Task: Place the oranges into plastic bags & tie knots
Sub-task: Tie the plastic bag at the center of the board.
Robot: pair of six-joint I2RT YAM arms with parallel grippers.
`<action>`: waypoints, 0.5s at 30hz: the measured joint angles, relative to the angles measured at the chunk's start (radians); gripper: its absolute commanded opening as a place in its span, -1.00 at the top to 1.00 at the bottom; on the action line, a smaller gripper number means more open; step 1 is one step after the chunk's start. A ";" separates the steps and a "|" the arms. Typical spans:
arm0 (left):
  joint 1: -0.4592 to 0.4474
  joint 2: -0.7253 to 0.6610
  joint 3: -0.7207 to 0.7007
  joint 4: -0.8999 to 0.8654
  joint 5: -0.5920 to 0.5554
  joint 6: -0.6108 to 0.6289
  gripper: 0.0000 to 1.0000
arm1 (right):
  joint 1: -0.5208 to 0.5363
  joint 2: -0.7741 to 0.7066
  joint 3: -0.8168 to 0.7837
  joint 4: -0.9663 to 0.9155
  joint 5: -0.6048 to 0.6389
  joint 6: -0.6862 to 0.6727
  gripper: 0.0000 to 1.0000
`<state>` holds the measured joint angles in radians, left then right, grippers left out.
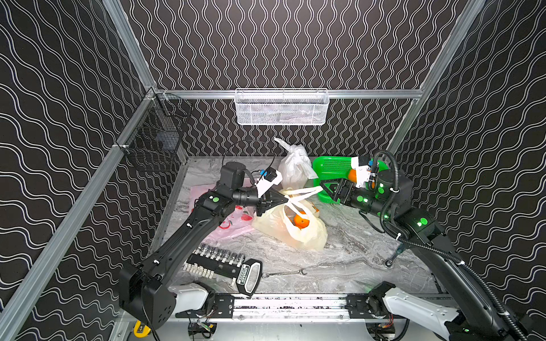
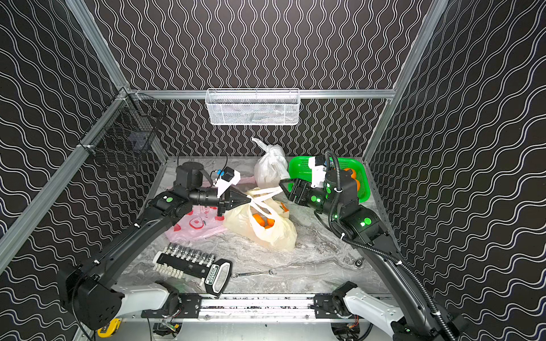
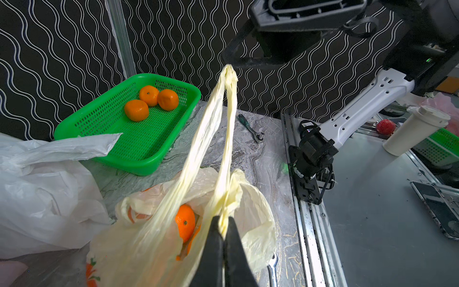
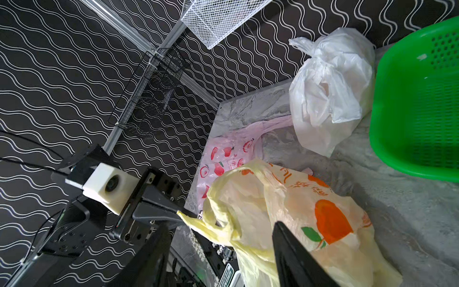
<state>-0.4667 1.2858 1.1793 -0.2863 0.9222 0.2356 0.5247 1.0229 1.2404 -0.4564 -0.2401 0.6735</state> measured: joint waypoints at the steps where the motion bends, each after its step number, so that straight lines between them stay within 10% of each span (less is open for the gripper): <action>1: 0.000 -0.002 0.000 0.000 0.000 0.000 1.00 | -0.003 0.005 0.000 -0.001 -0.008 0.005 -0.19; 15: 0.000 -0.002 0.000 -0.001 -0.002 0.004 1.00 | -0.007 0.051 -0.014 0.015 -0.136 0.050 0.31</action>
<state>-0.4667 1.2835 1.1793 -0.2871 0.9199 0.2394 0.5175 1.0737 1.2263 -0.4416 -0.3763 0.7235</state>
